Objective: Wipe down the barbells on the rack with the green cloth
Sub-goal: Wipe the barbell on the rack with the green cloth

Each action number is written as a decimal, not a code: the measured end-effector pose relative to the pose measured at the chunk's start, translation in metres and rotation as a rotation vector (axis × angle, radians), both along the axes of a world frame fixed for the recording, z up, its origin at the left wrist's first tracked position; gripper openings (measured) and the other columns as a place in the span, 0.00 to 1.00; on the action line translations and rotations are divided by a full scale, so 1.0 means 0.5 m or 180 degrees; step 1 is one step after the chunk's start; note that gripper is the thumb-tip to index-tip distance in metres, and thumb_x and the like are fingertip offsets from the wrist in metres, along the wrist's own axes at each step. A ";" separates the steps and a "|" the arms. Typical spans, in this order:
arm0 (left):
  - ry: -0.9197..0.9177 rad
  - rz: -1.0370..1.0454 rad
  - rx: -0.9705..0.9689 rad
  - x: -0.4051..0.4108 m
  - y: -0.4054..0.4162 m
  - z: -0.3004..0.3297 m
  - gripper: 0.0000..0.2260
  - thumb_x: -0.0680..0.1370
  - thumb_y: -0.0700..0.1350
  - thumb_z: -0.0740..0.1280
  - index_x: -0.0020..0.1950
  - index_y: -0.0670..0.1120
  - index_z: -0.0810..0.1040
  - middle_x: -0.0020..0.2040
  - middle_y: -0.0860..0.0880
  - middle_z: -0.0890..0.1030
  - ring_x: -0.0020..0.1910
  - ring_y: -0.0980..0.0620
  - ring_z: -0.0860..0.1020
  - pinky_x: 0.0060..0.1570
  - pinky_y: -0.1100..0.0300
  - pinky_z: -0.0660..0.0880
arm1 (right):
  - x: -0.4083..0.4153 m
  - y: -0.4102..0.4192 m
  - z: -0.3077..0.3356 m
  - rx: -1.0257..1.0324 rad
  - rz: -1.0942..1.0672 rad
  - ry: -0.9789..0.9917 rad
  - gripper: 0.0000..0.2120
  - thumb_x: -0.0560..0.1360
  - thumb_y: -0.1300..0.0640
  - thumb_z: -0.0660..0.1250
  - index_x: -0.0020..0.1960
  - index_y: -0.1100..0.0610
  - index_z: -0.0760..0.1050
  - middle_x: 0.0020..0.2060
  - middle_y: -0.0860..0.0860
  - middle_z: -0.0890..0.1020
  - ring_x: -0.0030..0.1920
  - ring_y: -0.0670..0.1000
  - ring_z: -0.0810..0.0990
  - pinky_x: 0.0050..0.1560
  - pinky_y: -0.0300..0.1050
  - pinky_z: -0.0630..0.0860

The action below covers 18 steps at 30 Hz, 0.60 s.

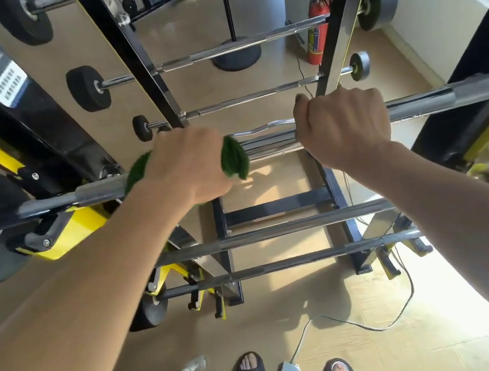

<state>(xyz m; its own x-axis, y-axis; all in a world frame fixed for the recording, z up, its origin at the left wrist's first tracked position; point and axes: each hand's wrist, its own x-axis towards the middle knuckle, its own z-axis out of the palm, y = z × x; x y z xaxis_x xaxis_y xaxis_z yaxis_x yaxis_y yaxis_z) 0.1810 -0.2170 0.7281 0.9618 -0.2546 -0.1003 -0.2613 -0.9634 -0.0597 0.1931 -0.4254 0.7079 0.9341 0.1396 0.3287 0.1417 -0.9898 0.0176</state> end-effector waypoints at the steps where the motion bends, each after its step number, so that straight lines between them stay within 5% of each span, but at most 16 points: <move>1: -0.0088 -0.0065 -0.0111 0.004 -0.033 -0.008 0.10 0.74 0.53 0.70 0.49 0.49 0.76 0.35 0.53 0.75 0.39 0.49 0.76 0.48 0.53 0.74 | 0.000 0.002 0.003 -0.0021 -0.0026 0.0025 0.28 0.83 0.49 0.47 0.25 0.56 0.59 0.21 0.52 0.64 0.26 0.57 0.69 0.33 0.46 0.64; 6: -0.0822 -0.0160 -0.0640 0.006 -0.201 -0.026 0.05 0.76 0.51 0.65 0.42 0.52 0.74 0.33 0.53 0.71 0.34 0.48 0.74 0.36 0.56 0.67 | 0.006 -0.013 0.006 0.0076 -0.0022 0.0106 0.27 0.84 0.49 0.45 0.28 0.55 0.58 0.26 0.53 0.65 0.30 0.57 0.66 0.38 0.50 0.61; 8: -0.0831 -0.0247 -0.0610 0.011 -0.199 -0.032 0.06 0.75 0.51 0.67 0.43 0.51 0.73 0.32 0.53 0.71 0.34 0.48 0.76 0.37 0.55 0.72 | 0.009 -0.019 0.007 0.0068 0.0006 0.0145 0.27 0.84 0.48 0.44 0.28 0.55 0.60 0.24 0.51 0.63 0.27 0.55 0.63 0.38 0.49 0.61; 10: -0.0827 -0.0385 -0.0606 0.016 -0.178 -0.033 0.11 0.75 0.56 0.69 0.49 0.50 0.74 0.36 0.53 0.75 0.37 0.49 0.77 0.41 0.55 0.74 | 0.010 -0.024 0.005 -0.0031 0.0114 0.0122 0.25 0.84 0.49 0.44 0.30 0.56 0.60 0.24 0.51 0.63 0.25 0.53 0.61 0.33 0.47 0.61; 14: -0.0331 -0.0562 -0.0423 -0.015 -0.122 -0.014 0.39 0.67 0.72 0.70 0.68 0.51 0.63 0.55 0.52 0.79 0.48 0.50 0.78 0.55 0.52 0.74 | 0.013 -0.049 0.002 -0.0141 0.0274 0.0168 0.26 0.82 0.52 0.39 0.42 0.58 0.74 0.25 0.50 0.66 0.24 0.53 0.61 0.28 0.43 0.59; 16: -0.0075 -0.0478 -0.0207 -0.044 -0.077 -0.001 0.48 0.64 0.81 0.61 0.73 0.52 0.59 0.65 0.51 0.75 0.61 0.49 0.75 0.68 0.48 0.68 | 0.011 -0.051 0.006 -0.0181 0.0378 0.0373 0.28 0.80 0.56 0.38 0.55 0.58 0.77 0.26 0.50 0.66 0.24 0.52 0.60 0.28 0.42 0.57; 18: 0.0158 -0.0417 -0.0249 -0.067 -0.048 0.015 0.46 0.69 0.81 0.49 0.77 0.52 0.58 0.73 0.50 0.70 0.70 0.48 0.68 0.74 0.47 0.61 | 0.009 -0.050 0.011 -0.0015 0.0562 0.0405 0.22 0.82 0.57 0.43 0.66 0.58 0.72 0.29 0.49 0.68 0.27 0.53 0.64 0.29 0.43 0.58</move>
<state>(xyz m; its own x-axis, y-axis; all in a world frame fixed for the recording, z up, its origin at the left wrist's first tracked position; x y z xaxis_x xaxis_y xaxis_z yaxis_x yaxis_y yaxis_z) 0.1475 -0.2413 0.7358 0.9142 -0.3866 -0.1218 -0.3858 -0.9221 0.0303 0.1974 -0.4504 0.7133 0.9288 0.3061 0.2088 0.3144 -0.9493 -0.0069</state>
